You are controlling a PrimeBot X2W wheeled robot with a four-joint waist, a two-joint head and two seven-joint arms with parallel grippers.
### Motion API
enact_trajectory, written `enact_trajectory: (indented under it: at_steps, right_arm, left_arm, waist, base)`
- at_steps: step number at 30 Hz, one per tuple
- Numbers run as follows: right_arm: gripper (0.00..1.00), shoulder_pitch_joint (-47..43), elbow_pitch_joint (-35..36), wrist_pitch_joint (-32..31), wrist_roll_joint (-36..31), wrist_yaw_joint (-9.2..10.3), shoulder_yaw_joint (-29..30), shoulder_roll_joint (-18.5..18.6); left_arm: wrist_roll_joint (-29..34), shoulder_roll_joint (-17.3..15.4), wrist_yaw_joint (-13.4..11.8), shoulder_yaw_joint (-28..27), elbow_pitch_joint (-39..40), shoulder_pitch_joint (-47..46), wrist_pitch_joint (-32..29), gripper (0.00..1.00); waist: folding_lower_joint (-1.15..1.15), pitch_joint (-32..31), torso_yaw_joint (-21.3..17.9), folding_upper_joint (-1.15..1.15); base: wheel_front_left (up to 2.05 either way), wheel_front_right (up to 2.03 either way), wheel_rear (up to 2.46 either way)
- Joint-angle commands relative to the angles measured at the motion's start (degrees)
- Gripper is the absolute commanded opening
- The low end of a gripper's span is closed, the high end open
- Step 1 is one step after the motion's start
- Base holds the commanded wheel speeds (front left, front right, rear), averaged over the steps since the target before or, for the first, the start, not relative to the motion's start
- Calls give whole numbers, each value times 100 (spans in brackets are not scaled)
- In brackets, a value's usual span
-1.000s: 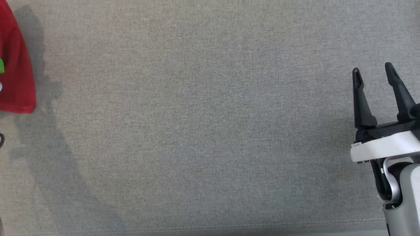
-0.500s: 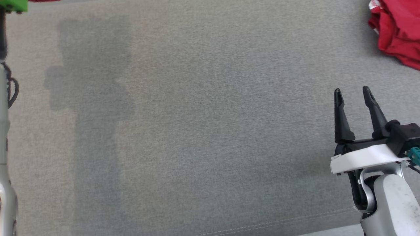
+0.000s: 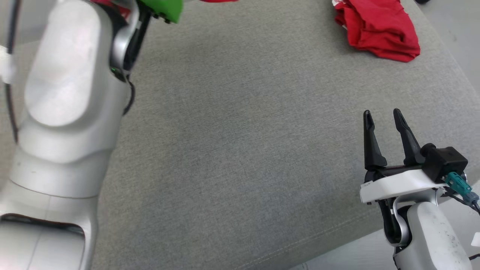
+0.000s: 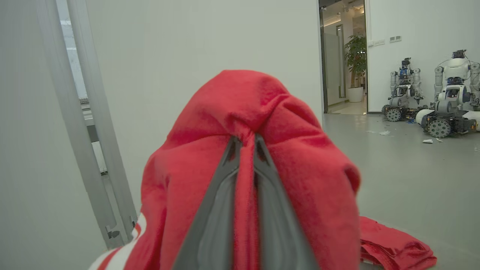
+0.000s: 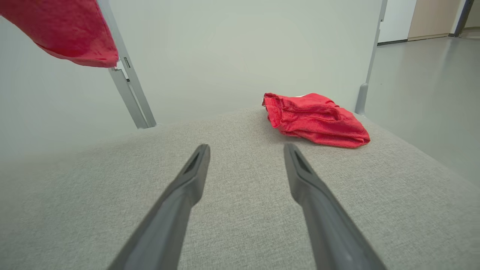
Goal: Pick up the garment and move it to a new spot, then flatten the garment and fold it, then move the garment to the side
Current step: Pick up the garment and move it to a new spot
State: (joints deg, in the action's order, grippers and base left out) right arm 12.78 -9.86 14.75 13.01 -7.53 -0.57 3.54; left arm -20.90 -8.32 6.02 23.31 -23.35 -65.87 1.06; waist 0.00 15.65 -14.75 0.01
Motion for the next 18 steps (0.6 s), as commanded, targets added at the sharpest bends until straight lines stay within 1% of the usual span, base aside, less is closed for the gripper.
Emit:
enact_trajectory:
  at_steps: [1, 5, 10, 14, 16, 18]
  right_arm:
    - [100, 73, -34, 45, 28, 9, -15, -26]
    - [100, 102, -31, 45, 88, 9, -52, -51]
    - [100, 142, 23, 48, 132, 9, -76, -59]
    - [100, 139, 44, 47, 165, 9, -65, -64]
    - [100, 124, 32, 46, 177, 9, -76, -64]
    - [100, 106, 18, 45, 182, 9, -93, -63]
  left_arm:
    - [30, 48, -12, 70, 13, 170, 4, 0]
    - [-75, 247, -5, 319, -89, 572, 98, 0]
    - [-234, 352, -117, 448, -430, 1269, 320, 0]
    - [-250, 367, -267, 494, -740, 1817, 554, 0]
    - [-284, 408, -299, 570, -864, 2086, 637, 0]
    - [-343, 444, -280, 648, -977, 2293, 722, 0]
  waist:
    - [0, 76, -218, -1]
    - [0, 147, -272, -1]
    - [0, 217, -287, -1]
    - [0, 251, -224, -1]
    - [0, 246, -161, -1]
    - [0, 230, -97, -1]
  base:
    - [0, 0, 0]
    - [0, 0, 0]
    - [0, 0, 0]
    - [0, 0, 0]
    - [0, 0, 0]
    - [0, 0, 0]
